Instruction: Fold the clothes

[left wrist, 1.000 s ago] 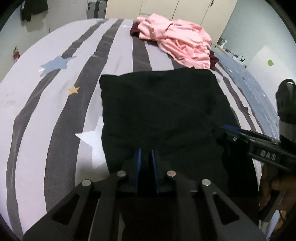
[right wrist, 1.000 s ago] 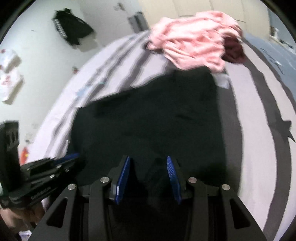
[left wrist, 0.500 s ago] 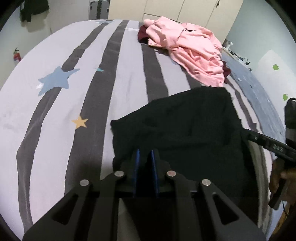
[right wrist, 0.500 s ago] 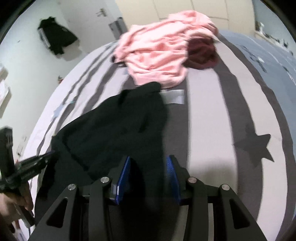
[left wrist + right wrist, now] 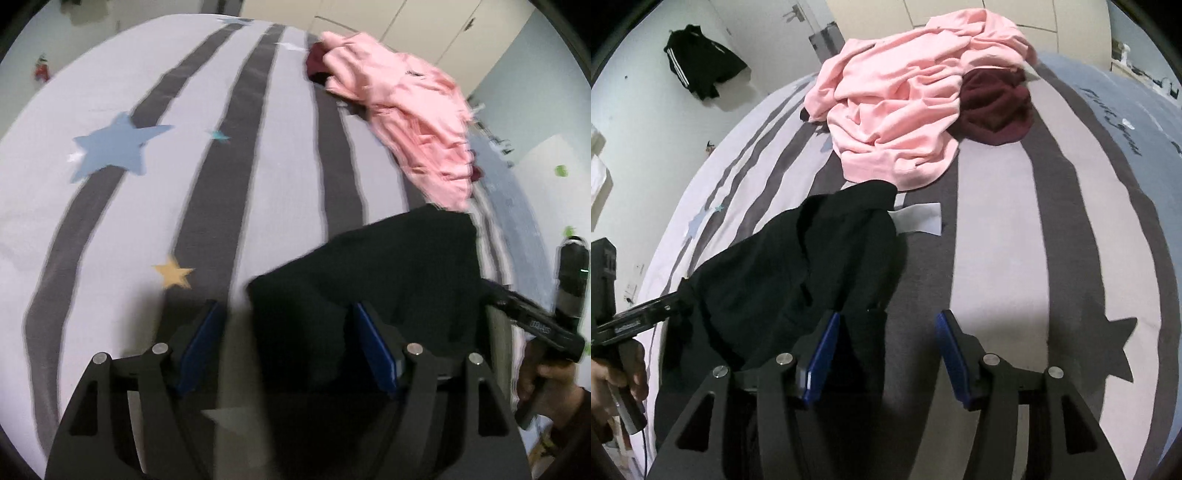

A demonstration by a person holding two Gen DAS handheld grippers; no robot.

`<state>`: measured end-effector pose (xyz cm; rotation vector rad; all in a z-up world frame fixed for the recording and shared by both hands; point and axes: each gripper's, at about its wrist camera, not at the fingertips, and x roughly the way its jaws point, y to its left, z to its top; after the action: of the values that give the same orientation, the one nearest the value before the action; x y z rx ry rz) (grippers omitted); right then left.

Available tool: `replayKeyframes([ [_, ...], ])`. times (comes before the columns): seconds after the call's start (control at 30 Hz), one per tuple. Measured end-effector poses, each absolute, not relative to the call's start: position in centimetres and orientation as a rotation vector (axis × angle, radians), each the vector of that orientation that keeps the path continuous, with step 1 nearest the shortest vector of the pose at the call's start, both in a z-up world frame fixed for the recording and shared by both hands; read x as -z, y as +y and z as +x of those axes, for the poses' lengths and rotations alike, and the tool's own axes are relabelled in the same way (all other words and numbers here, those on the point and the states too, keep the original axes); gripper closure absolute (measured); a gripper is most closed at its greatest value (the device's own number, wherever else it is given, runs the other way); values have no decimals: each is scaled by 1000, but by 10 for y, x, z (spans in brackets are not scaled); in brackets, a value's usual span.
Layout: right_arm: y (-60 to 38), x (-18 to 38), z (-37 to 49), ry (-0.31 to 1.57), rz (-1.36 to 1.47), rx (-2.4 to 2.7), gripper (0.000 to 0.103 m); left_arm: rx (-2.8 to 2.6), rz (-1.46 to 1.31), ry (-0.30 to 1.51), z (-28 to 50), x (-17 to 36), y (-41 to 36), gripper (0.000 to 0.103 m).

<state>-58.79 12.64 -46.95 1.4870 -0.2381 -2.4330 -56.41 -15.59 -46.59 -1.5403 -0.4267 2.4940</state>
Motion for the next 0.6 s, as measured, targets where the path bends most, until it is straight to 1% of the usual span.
replayKeyframes([
  [0.07,125,472,-594,-256,1490,2423,52,-2501,-1551,-365,-566,469,-151,34],
  [0.2,118,474,-607,-263,1492,2394,50,-2486,-1532,-362,-569,468,-148,41],
  [0.27,111,473,-611,-261,1486,2369,50,-2483,-1534,-352,-571,468,-150,52],
  [0.3,106,472,-612,-250,1488,2363,50,-2483,-1538,-346,-573,469,-152,53],
  [0.37,106,472,-616,-277,1485,2357,50,-2475,-1529,-355,-582,470,-155,62],
  [0.43,109,472,-619,-336,1484,2353,51,-2471,-1530,-321,-583,470,-156,66],
  [0.53,120,471,-620,-458,1480,2345,50,-2469,-1545,-308,-588,474,-151,66],
  [0.6,118,473,-616,-455,1490,2286,50,-2464,-1558,-337,-590,476,-151,64],
])
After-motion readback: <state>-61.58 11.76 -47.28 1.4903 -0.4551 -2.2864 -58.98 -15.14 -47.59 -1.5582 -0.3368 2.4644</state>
